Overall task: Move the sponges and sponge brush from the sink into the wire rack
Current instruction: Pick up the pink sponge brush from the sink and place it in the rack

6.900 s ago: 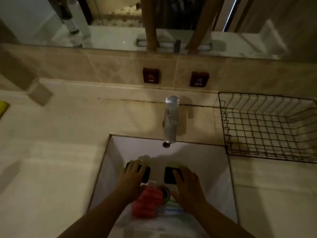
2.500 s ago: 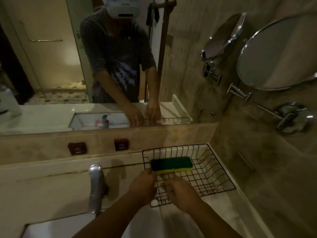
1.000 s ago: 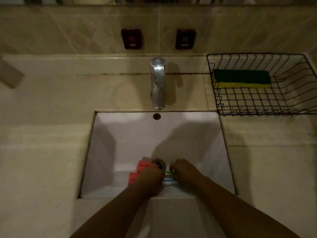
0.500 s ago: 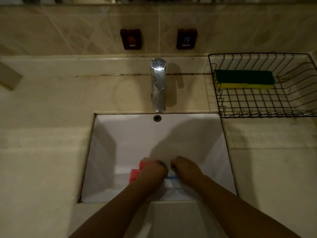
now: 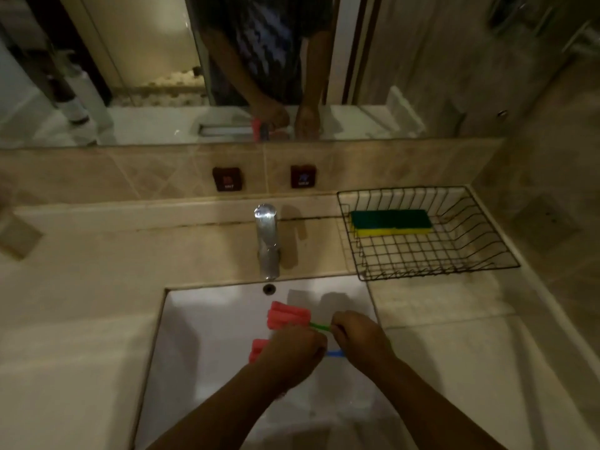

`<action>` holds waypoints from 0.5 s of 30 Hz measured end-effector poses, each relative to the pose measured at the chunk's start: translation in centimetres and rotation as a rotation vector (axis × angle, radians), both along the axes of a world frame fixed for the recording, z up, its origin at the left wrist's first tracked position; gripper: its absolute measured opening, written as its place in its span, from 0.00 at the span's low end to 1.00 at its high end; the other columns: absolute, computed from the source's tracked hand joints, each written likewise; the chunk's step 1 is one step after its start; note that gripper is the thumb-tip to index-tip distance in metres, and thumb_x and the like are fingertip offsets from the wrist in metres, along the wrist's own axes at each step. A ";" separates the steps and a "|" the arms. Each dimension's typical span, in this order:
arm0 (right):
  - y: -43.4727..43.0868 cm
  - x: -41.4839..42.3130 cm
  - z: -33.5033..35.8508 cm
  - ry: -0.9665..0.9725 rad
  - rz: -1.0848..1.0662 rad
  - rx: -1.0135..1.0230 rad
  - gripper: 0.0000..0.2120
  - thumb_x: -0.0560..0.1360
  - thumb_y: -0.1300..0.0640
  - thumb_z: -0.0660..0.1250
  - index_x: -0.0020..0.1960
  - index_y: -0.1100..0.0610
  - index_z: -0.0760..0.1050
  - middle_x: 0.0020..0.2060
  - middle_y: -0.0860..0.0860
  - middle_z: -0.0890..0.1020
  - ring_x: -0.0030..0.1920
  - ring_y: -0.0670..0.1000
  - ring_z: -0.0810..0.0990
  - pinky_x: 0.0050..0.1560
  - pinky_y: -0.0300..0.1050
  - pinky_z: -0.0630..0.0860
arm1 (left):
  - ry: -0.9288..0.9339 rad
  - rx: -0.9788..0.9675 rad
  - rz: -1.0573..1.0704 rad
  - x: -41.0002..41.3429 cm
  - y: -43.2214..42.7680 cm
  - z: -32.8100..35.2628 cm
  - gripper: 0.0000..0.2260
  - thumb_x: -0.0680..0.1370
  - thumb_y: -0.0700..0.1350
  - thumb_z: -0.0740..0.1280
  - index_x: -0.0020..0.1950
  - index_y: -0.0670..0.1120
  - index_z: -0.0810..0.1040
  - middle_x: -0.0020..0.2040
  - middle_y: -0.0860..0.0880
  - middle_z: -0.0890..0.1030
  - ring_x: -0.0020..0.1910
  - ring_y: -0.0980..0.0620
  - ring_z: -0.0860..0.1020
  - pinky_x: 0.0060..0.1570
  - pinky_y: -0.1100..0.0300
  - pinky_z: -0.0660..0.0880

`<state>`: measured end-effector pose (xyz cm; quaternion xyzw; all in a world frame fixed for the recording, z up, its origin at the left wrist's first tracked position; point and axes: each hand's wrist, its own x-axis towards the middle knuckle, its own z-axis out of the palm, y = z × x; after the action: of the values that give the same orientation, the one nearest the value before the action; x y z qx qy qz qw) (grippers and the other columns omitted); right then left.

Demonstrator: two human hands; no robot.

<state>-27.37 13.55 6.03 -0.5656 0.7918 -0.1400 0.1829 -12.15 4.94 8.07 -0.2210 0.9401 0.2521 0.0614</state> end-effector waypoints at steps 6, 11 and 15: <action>-0.4 -2.7 5.7 0.005 -0.024 -0.074 0.08 0.78 0.55 0.62 0.43 0.55 0.76 0.40 0.53 0.79 0.41 0.53 0.77 0.42 0.53 0.75 | 0.175 -0.081 -0.089 -2.6 0.3 3.9 0.11 0.82 0.47 0.60 0.50 0.44 0.80 0.46 0.45 0.83 0.44 0.48 0.80 0.50 0.53 0.76; -0.6 -4.0 9.3 0.069 -0.062 -0.177 0.07 0.78 0.56 0.62 0.43 0.54 0.77 0.41 0.51 0.80 0.41 0.50 0.76 0.38 0.47 0.72 | 0.260 -0.098 -0.061 -4.6 -0.5 7.2 0.11 0.82 0.48 0.60 0.48 0.45 0.80 0.45 0.47 0.83 0.41 0.53 0.78 0.47 0.58 0.75; -1.0 -5.3 11.4 0.102 -0.083 -0.220 0.08 0.79 0.54 0.62 0.43 0.53 0.77 0.40 0.50 0.79 0.40 0.49 0.76 0.39 0.46 0.74 | 0.325 -0.106 -0.060 -6.2 -1.2 9.5 0.08 0.81 0.47 0.63 0.43 0.49 0.77 0.40 0.51 0.79 0.34 0.61 0.69 0.38 0.67 0.64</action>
<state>-32.67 12.59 17.41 -0.5553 0.8028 -0.2045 0.0734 -18.33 3.76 17.56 -0.1520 0.9558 0.2327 -0.0955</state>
